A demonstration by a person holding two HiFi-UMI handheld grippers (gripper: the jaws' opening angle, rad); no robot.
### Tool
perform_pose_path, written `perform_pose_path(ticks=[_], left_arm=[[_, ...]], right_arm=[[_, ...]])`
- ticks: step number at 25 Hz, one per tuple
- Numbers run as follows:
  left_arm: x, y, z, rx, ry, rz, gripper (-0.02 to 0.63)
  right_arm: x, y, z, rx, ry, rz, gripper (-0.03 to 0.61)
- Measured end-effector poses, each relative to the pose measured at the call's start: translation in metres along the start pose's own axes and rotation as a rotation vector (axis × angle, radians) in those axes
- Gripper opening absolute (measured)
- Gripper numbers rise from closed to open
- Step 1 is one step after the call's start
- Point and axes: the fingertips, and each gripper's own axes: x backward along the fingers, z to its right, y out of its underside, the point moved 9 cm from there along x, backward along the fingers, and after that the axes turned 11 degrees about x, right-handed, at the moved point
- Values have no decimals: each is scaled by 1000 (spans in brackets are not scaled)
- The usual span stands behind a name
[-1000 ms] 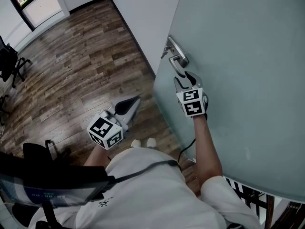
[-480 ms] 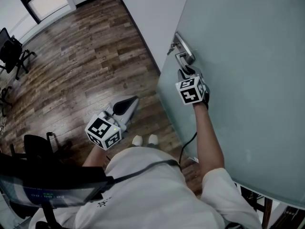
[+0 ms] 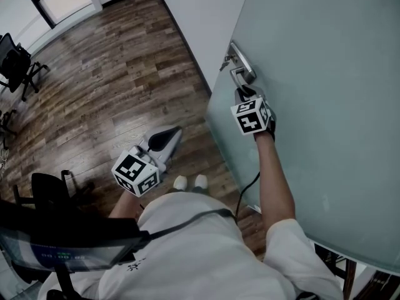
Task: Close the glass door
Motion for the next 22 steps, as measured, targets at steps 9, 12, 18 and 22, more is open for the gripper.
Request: perform_pose_path(ticks=[9,12,18,22], left_arm=[[1,-2,1,-3,-10,7,6],[1,-3,0,-3,-10,7,6],[0,-1,0,1,2,2,6],[-4,-1,3,5,20,0,6]], right_arm=[[6,-5,-14,13,-21,15,75],[7,-8,-20,30,-17,29,78],[10,-7,-28,39,-47,47,78],[15,-3,-29,48,-52,62,81]])
